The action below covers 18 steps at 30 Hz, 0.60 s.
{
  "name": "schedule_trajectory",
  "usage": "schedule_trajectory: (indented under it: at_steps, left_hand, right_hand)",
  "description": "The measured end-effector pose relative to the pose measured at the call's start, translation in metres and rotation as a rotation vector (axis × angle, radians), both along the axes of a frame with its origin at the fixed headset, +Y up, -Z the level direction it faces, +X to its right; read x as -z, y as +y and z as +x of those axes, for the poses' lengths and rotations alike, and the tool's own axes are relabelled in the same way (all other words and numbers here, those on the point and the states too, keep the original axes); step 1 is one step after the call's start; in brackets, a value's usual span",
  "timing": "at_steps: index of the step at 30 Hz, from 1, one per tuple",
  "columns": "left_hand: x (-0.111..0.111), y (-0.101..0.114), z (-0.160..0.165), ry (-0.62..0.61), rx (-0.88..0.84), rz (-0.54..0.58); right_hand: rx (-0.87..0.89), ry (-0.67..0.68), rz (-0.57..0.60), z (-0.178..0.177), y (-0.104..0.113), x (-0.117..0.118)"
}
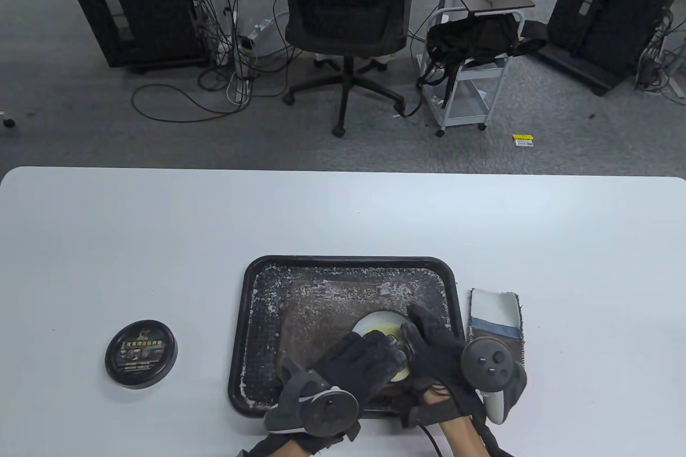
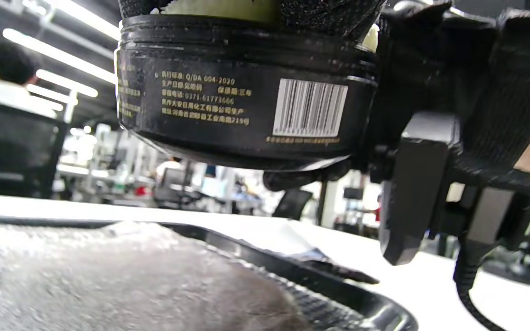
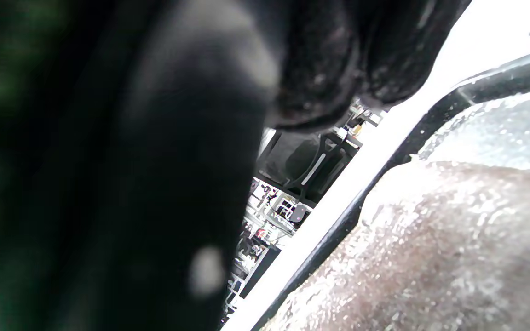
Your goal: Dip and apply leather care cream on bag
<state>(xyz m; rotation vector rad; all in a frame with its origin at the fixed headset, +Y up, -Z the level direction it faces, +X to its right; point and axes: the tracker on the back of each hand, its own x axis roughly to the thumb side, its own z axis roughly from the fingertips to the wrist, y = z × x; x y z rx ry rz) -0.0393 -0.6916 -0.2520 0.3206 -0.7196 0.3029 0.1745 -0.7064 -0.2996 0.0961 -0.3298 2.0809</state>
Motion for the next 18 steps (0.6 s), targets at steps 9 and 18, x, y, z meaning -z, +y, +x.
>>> schedule_trajectory:
  at_steps: [9, 18]
  left_hand:
    - [-0.003, -0.005, 0.01, 0.136, 0.15, 0.038]
    - [0.003, -0.006, 0.013, 0.185, 0.092, -0.075]
  right_hand:
    - [-0.127, -0.004, 0.041, -0.012, 0.002, -0.006]
    - [-0.167, -0.011, 0.045, -0.018, 0.0, -0.008]
